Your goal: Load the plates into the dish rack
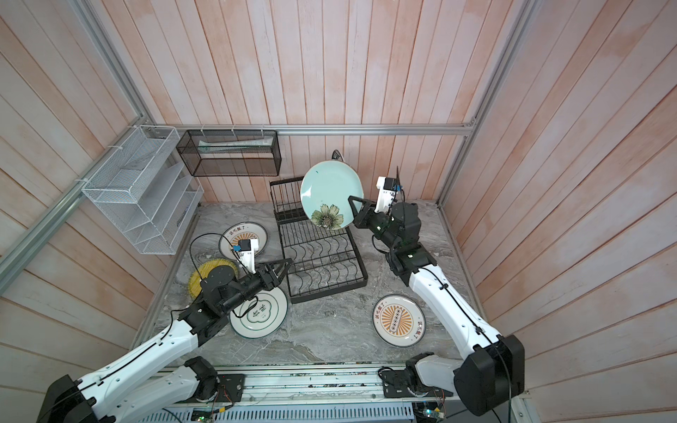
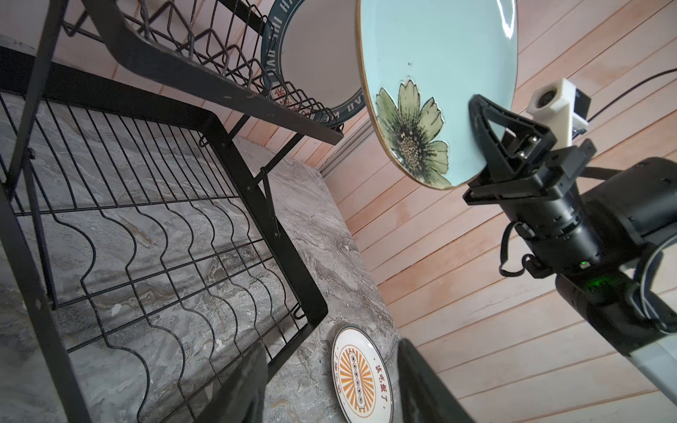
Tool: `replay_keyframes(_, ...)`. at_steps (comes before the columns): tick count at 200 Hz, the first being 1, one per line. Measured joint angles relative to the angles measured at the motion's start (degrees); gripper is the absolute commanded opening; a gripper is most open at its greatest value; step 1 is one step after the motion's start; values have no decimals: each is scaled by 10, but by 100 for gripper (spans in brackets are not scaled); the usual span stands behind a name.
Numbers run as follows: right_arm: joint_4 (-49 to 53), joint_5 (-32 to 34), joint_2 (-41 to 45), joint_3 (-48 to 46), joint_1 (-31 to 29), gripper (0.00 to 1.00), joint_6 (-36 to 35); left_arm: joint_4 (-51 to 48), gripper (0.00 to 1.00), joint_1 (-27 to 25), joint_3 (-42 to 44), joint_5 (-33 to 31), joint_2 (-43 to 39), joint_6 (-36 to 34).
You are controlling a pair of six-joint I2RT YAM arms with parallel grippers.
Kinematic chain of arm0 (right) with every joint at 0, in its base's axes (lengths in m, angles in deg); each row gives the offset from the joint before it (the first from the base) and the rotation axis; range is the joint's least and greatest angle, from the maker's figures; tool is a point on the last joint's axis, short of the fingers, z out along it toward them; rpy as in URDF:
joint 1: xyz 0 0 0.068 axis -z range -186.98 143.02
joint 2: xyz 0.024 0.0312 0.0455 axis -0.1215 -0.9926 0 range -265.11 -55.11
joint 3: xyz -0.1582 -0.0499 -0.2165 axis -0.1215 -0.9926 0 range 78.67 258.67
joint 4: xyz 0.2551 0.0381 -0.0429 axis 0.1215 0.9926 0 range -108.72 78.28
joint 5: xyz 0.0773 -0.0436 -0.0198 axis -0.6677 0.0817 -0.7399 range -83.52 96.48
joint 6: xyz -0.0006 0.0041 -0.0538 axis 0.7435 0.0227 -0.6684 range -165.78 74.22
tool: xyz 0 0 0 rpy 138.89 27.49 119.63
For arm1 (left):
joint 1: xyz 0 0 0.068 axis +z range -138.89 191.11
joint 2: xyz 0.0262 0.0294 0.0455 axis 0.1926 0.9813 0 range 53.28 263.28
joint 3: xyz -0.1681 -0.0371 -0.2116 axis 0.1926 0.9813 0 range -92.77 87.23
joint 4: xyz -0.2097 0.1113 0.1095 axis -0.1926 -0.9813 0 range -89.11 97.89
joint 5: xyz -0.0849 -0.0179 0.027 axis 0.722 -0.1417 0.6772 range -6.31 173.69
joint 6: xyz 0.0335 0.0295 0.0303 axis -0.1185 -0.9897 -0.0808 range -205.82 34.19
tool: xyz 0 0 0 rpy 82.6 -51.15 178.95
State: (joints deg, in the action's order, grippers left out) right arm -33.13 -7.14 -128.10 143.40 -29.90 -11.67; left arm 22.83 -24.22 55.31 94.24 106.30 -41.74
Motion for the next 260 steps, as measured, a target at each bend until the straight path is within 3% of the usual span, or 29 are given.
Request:
replay_keyframes(155, 86, 226, -140, 225, -78, 0, -176, -97, 58, 0, -31, 2, -20, -55)
replay_keyframes(260, 132, 279, -255, 346, -81, 0, -224, -107, 58, 0, -44, 10, -12, -62)
